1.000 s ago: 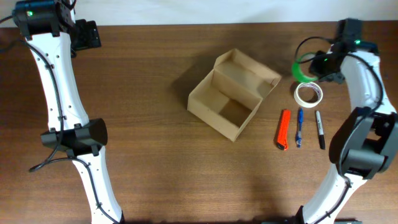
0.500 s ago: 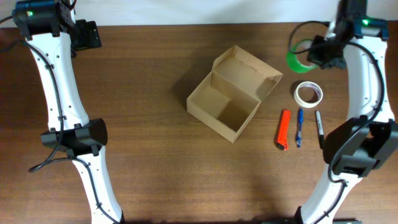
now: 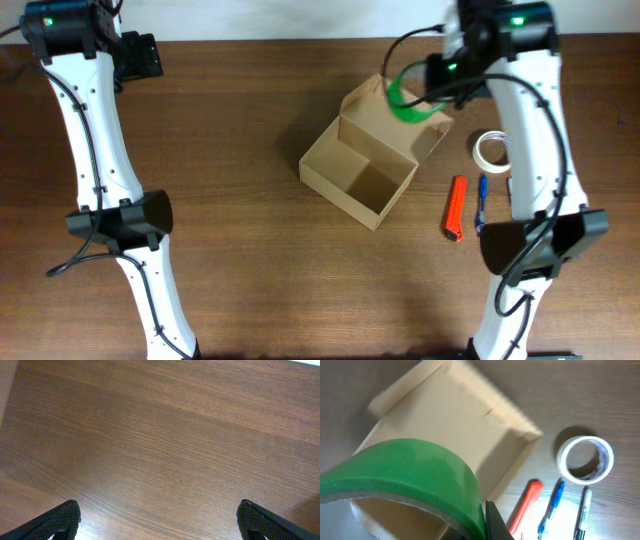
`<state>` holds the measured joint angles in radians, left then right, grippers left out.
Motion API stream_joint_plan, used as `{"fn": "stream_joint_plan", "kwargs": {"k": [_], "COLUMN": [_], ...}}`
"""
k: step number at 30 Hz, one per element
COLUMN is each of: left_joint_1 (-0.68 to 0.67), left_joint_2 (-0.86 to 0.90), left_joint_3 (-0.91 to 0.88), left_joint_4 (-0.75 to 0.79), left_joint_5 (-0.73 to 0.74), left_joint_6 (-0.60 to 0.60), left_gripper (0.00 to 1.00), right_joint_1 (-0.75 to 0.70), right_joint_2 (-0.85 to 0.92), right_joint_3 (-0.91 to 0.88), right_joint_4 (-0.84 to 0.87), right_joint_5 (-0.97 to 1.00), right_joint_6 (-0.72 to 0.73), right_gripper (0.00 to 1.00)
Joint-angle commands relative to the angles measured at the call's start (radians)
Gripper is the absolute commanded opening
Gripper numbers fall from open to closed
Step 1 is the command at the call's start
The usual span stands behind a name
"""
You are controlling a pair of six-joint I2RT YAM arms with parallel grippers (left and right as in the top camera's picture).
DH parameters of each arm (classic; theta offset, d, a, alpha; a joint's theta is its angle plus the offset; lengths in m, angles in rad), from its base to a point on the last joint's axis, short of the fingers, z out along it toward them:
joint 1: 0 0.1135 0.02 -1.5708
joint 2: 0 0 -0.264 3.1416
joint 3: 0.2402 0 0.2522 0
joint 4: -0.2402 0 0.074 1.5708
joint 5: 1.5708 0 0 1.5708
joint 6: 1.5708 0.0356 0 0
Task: Pack container
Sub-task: 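Carry the green tape over the box and lower it inside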
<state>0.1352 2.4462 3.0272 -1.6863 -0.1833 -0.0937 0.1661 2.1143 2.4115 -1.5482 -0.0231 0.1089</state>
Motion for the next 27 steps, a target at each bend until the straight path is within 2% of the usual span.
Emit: {"fn": "stream_joint_plan", "kwargs": {"k": [1,9,27], "left_joint_1": [0.001,0.001,0.001], "left_joint_2": [-0.008,-0.008,-0.008], "left_joint_3": [-0.004,-0.004,-0.004], "left_joint_4": [-0.001,-0.001,-0.001], "left_joint_5": [0.007,0.007,0.007], "left_joint_6": [0.005,0.005,0.005], "left_gripper": [1.00,1.00,1.00], "right_joint_1": [0.088,0.267,0.282], "right_joint_2": [-0.006,-0.006,0.003], "right_joint_3": [0.022,-0.036,-0.430], "right_joint_4": [-0.009,0.058,0.312], "right_joint_5": [0.043,0.143,0.057], "right_joint_6": [-0.032,-0.042,-0.050], "right_gripper": [0.04,0.04,0.04]}}
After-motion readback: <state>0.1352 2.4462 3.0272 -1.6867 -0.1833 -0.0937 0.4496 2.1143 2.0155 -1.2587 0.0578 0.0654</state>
